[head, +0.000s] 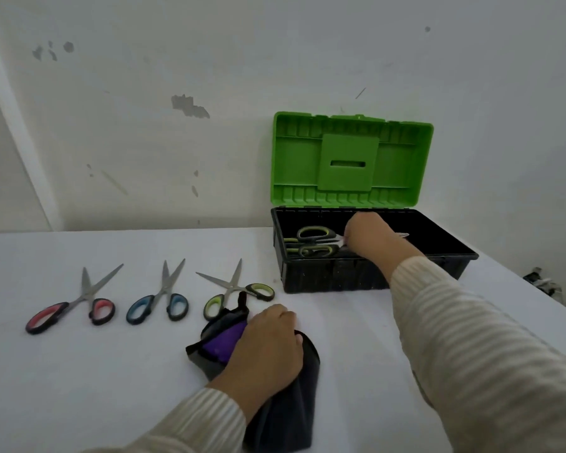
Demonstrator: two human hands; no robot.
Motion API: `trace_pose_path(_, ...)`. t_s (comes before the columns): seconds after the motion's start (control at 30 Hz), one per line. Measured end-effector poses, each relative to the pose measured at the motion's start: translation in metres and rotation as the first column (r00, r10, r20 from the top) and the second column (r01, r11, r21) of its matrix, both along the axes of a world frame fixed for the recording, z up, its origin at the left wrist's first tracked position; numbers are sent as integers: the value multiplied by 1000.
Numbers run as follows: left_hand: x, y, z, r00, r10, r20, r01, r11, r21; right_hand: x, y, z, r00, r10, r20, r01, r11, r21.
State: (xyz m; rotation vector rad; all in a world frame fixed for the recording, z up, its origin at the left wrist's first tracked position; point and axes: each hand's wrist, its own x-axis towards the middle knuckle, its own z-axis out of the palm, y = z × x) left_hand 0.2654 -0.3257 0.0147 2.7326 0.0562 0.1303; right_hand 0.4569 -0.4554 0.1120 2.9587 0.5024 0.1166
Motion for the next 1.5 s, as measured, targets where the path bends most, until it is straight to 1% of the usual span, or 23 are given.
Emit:
trace_pose_path(0.17,3,-1,-3,999,14,32,-14,1000,14,24,10,-17,973,-59,-223,61,998,3)
trace_pose_path(0.33,3,-1,-3,998,20,57,-20,1000,14,20,18,-19,956,-81,-283,83,997,-6)
trace_pose_path(0.4,2,-1,-2,999,15,45,-16,1000,18,12,18,-13,971,-69,-229,83,995,52)
trace_pose_path(0.47,2,1,-2,999,15,35,-14,1000,-21,3,17,-5,984,-56,-167,100,959,266)
trace_pose_path(0.53,2,4,-1,995,57,76,-38,973,-229,-21,22,3,998,-20,-67,52,854,517)
trace_pose_path(0.57,2,7,4,991,104,86,-62,917,-393,-40,28,6,1000,15,-6,-8,800,600)
trace_pose_path(0.6,2,11,10,982,168,88,-91,824,-560,-58,33,5,998,58,28,-62,746,663)
trace_pose_path(0.63,1,19,19,965,251,77,-130,709,-693,-78,39,2,995,102,15,-82,693,716)
trace_pose_path(0.67,3,28,27,935,345,78,-166,622,-765,-97,45,-3,988,152,-39,-71,657,750)
trace_pose_path(0.7,5,41,34,898,429,98,-201,598,-776,-115,50,-12,972,203,-123,-42,657,753)
trace_pose_path(0.77,15,69,44,860,498,112,-293,662,-690,-148,63,-30,912,289,-290,6,699,715)
trace_pose_path(0.8,21,81,46,872,484,70,-356,727,-586,-162,69,-39,882,320,-345,22,705,709)
trace_pose_path(0.87,34,97,44,909,403,-105,-417,877,-239,-189,77,-50,855,353,-379,23,706,708)
trace_pose_path(0.9,39,100,41,906,385,-177,-406,908,-104,-198,80,-55,856,360,-372,1,717,697)
trace_pose_path(0.93,42,101,39,903,371,-217,-389,920,-46,-204,82,-58,856,365,-366,-26,737,675)
trace_pose_path(1.07,54,99,32,911,331,-246,-335,942,26,-212,84,-66,882,367,-295,-162,825,542)
trace_pose_path(1.17,58,97,37,911,344,-228,-355,935,-8,-216,85,-67,899,408,-162,-295,835,465)
trace_pose_path(1.23,56,101,42,898,378,-224,-406,910,-90,-219,85,-66,884,456,-103,-386,836,392)
trace_pose_path(1.27,54,107,45,886,394,-244,-441,879,-183,-219,84,-66,876,475,-88,-418,837,352)
trace_pose_path(1.33,41,120,54,874,407,-266,-486,732,-477,-218,82,-64,860,502,-91,-452,833,319)
trace_pose_path(1.37,32,127,60,881,420,-219,-462,658,-595,-217,81,-63,859,501,-99,-442,827,347)
trace_pose_path(1.43,7,140,68,868,492,-62,-375,570,-731,-214,77,-61,886,449,-113,-337,793,508)
trace_pose_path(1.5,-23,147,72,836,547,50,-284,508,-813,-210,75,-62,931,336,-144,-134,680,721)
